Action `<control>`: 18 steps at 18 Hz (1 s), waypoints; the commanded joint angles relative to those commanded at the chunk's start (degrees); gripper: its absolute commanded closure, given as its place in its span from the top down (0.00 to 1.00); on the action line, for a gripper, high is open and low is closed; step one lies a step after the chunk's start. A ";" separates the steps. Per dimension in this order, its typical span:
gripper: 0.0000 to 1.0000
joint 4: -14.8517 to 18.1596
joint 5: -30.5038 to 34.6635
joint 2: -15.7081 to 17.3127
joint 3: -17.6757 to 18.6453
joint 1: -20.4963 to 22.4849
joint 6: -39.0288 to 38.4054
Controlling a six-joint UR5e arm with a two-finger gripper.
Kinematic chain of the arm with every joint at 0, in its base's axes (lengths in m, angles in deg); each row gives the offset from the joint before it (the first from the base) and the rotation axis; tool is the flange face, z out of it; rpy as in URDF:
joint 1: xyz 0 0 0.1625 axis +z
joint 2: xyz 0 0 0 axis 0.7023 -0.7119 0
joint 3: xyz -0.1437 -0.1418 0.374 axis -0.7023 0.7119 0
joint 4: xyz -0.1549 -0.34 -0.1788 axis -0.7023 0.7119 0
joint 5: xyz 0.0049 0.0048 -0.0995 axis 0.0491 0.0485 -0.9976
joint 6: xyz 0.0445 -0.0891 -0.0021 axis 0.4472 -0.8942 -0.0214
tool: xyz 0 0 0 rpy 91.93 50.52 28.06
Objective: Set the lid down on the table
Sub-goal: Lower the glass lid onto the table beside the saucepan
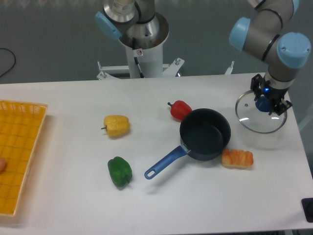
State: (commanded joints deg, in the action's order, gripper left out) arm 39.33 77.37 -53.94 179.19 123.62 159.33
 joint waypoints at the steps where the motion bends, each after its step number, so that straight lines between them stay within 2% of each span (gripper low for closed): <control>1: 0.59 -0.09 0.00 -0.09 0.17 -0.09 0.17; 8: 0.59 -0.53 -0.09 -1.85 0.00 -0.09 1.41; 18: 0.59 -3.34 -0.09 -3.69 0.26 -0.18 2.20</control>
State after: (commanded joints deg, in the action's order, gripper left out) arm 35.99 77.28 -57.63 179.45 123.44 161.52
